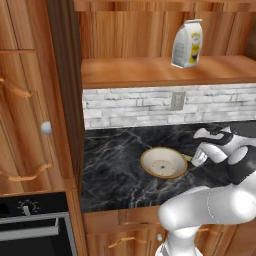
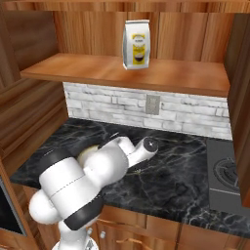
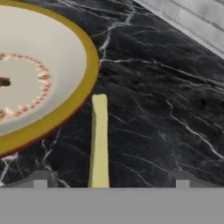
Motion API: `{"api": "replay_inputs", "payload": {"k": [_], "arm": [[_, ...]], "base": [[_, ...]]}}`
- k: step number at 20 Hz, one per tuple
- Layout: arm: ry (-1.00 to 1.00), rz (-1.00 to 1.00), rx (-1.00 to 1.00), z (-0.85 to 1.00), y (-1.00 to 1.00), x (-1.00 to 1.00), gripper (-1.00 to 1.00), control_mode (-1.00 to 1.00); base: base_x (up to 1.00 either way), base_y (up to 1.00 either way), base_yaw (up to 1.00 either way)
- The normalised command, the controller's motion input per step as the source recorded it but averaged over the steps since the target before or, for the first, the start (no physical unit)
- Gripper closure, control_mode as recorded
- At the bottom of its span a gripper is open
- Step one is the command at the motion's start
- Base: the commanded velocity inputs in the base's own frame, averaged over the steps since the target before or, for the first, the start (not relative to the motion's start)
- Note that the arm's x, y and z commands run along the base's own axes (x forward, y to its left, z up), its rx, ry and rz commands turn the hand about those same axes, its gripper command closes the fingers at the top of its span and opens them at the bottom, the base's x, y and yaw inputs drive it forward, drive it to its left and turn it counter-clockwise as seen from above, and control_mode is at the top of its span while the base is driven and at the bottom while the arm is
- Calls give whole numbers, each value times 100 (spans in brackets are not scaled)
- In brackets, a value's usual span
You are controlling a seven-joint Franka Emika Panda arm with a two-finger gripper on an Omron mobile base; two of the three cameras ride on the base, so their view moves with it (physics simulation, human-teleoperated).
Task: Pick the egg and butter from the fridge and place them by the bowl for mixing.
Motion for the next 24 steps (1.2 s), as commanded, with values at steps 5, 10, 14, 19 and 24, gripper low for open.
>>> {"api": "replay_inputs", "payload": {"k": [5, 10, 14, 19, 24], "arm": [[16, -5, -1, 59, 0, -12, -100, -100], [18, -13, 0, 36, 0, -67, -100, -100], [3, -16, 0, 22, 3, -100, -100, -100], [-3, -15, -8, 37, 26, -99, -100, -100], [5, -15, -13, 79, 64, -47, -100, -100]], "base": [[0, 0, 0], [0, 0, 0], [0, 0, 0], [0, 0, 0], [0, 0, 0]]}}
